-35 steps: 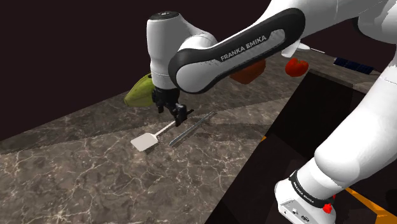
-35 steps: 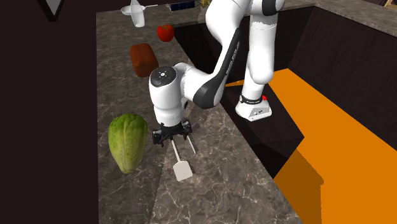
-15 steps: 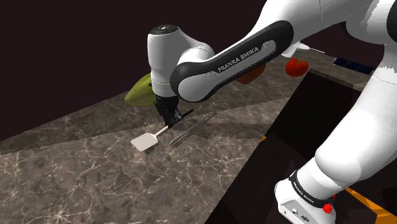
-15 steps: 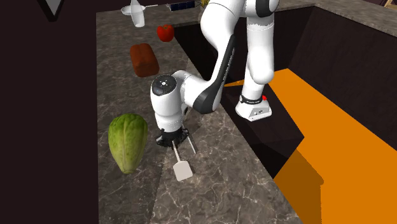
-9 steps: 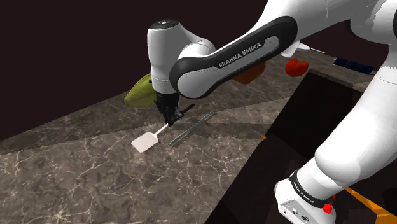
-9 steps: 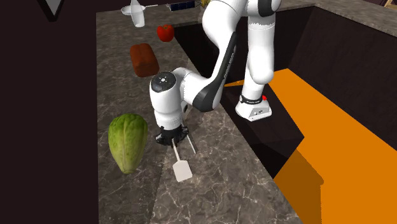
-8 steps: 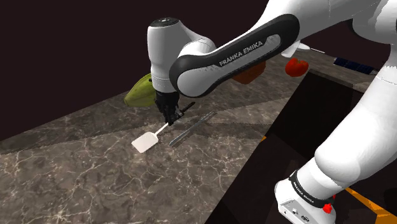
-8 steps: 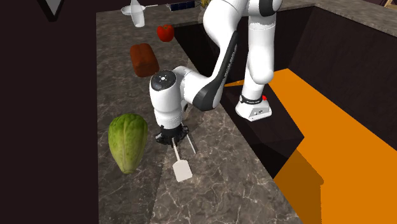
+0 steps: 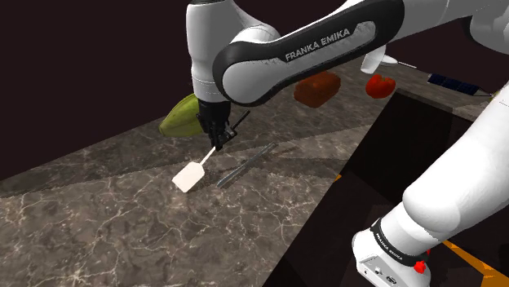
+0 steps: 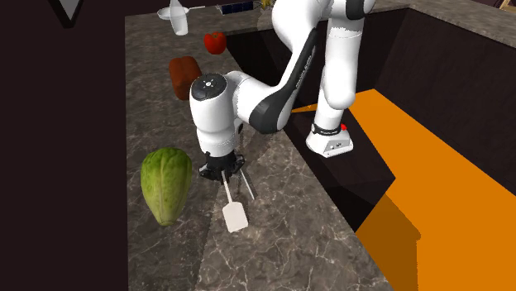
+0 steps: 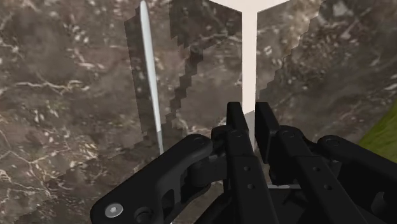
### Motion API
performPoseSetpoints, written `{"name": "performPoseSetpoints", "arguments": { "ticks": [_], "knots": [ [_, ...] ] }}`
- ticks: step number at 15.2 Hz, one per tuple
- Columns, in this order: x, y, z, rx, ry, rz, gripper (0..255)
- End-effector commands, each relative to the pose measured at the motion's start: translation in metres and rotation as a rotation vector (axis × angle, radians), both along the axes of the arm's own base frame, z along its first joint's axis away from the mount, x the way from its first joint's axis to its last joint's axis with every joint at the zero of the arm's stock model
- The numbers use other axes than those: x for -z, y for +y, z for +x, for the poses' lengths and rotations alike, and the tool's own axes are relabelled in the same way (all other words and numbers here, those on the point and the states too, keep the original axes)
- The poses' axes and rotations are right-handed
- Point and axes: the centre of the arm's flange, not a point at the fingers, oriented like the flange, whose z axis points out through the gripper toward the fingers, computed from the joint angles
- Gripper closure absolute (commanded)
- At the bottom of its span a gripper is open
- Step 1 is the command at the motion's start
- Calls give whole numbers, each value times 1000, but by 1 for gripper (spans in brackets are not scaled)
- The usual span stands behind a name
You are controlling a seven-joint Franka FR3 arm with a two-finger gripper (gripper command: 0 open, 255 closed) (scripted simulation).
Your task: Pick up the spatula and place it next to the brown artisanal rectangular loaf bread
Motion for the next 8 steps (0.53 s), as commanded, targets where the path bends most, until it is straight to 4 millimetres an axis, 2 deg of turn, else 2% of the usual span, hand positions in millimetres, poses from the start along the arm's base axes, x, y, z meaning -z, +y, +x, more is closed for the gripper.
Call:
{"name": "performPoseSetpoints", "arguments": {
  "ticks": [1,8],
  "knots": [
    [-10,0,0,0,0,0,255],
    [-47,0,0,0,0,0,255]
  ]
}}
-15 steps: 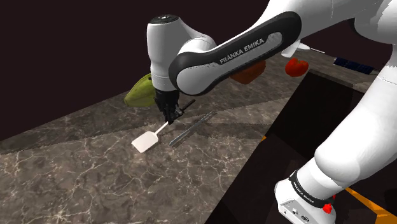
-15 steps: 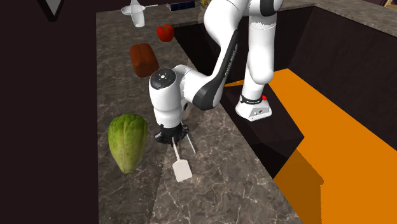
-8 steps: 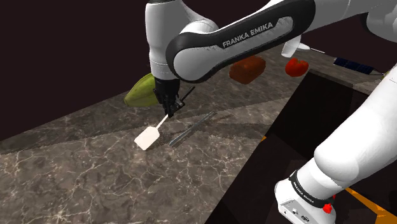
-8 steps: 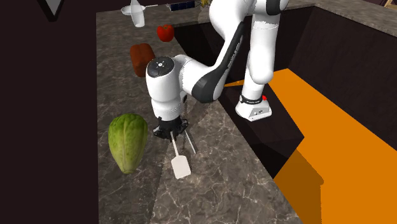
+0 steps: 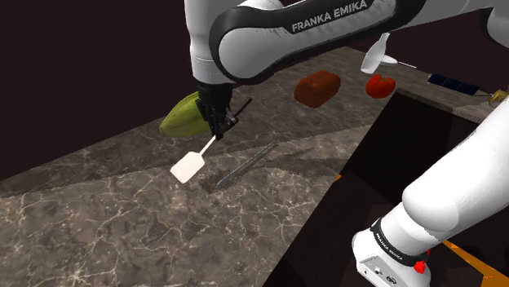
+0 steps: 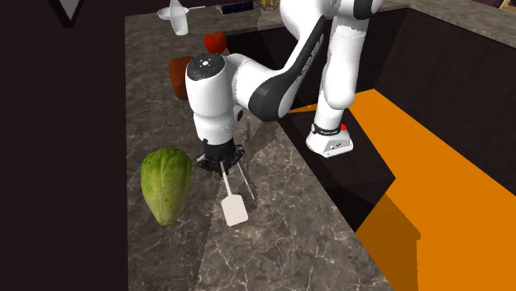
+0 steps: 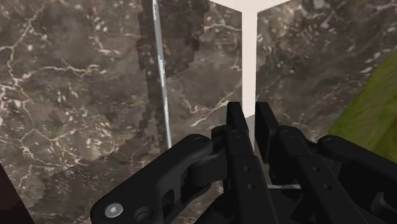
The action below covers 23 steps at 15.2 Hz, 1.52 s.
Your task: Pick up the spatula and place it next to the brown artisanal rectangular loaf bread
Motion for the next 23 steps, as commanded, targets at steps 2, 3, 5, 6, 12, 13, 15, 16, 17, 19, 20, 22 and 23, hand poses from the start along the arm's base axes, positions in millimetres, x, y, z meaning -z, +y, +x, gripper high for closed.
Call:
{"name": "performPoseSetpoints", "arguments": {
  "ticks": [2,3,5,6,12,13,15,16,17,19,20,22,23],
  "knots": [
    [-16,0,1,0,0,0,255],
    [-21,0,1,0,0,0,255],
    [-32,0,1,0,0,0,255],
    [-37,0,1,0,0,0,255],
    [-69,0,1,0,0,0,255],
    [-74,0,1,0,0,0,255],
    [-75,-14,0,0,0,0,255],
    [-75,-27,-1,0,0,0,255],
    [-75,-40,-1,0,0,0,255],
    [-75,-66,-3,0,0,0,255],
    [-75,-80,-3,0,0,0,255],
    [-75,-106,-5,0,0,0,255],
    [-75,-119,-5,0,0,0,255]
  ]
}}
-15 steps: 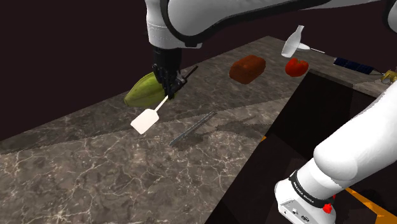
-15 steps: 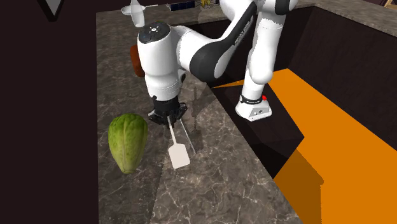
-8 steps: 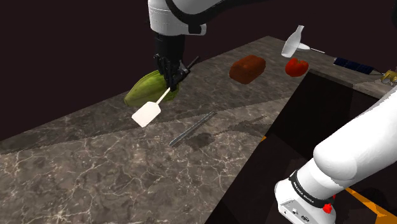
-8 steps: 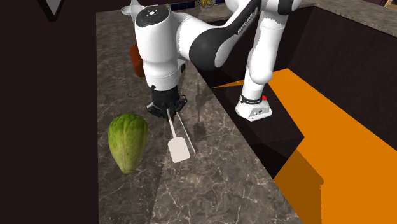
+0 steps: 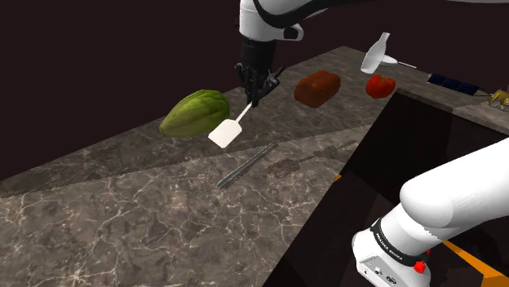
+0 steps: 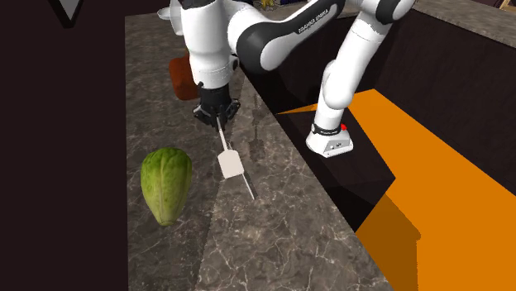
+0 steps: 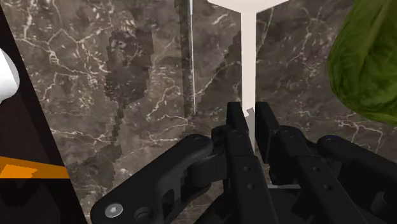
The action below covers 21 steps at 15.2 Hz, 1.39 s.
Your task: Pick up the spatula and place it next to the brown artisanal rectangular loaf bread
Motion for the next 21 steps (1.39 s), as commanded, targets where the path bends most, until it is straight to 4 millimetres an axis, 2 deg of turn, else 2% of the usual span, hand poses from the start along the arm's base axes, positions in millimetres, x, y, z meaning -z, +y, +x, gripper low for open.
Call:
{"name": "performPoseSetpoints", "arguments": {
  "ticks": [1,21],
  "knots": [
    [1,-26,-3,-2,-1,1,255],
    [1,-290,-17,-2,-1,1,255]
  ]
}}
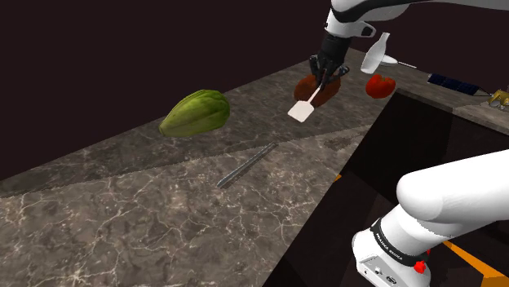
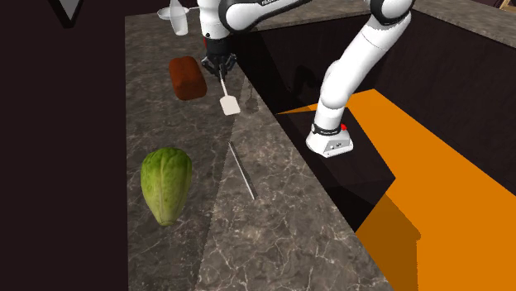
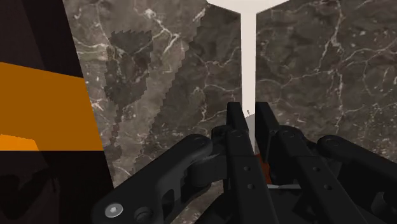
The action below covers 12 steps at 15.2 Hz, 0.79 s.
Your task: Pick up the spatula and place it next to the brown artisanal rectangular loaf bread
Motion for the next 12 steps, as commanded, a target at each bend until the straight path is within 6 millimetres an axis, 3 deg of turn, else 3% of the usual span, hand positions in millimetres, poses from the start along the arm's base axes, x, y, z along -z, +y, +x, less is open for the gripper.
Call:
{"name": "performPoseSetpoints", "arguments": {
  "ticks": [1,12],
  "knots": [
    [1,-26,0,-2,0,-1,255],
    [1,-171,-8,-2,0,-1,255]
  ]
}}
